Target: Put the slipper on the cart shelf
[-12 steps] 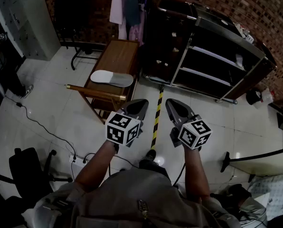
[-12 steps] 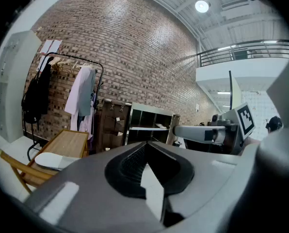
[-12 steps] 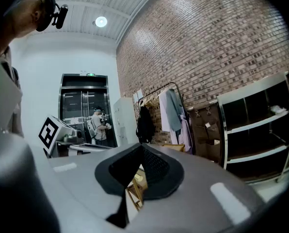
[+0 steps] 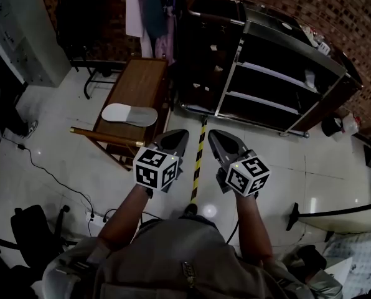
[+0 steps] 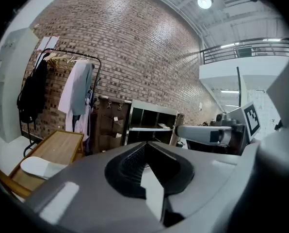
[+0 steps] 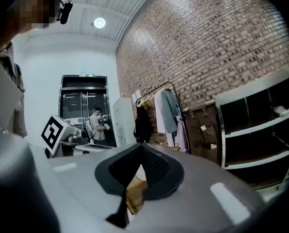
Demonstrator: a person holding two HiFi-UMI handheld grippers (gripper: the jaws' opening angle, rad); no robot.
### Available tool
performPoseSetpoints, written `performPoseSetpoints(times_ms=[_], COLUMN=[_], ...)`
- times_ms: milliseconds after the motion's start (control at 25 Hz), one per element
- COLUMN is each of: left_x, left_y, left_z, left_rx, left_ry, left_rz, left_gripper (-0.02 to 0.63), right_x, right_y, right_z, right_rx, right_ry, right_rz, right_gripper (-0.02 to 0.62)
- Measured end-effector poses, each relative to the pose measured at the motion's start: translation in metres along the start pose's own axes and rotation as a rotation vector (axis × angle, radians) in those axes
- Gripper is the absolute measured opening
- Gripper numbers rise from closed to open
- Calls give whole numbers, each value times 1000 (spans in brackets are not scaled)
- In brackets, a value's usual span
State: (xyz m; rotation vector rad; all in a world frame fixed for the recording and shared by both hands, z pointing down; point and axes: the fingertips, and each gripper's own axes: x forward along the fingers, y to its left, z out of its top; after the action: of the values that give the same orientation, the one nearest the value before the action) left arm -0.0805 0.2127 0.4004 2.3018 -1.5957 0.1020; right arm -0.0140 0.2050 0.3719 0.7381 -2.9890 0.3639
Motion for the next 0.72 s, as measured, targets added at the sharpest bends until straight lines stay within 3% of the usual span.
performPoseSetpoints(times_ms=[360,720], left_x=[54,115], left_y=[-13,0], left_z=[12,16], left_rx=[-7,-25], left_ry=[7,25], left_rz=[12,3], left_gripper=[8,8], right_x=[-7,13], right_y=[-62,-124], right_z=[16,21], right_rx=[13,36], right_ry=[-13,-11], right_rz=[8,-5], right_gripper=[0,0])
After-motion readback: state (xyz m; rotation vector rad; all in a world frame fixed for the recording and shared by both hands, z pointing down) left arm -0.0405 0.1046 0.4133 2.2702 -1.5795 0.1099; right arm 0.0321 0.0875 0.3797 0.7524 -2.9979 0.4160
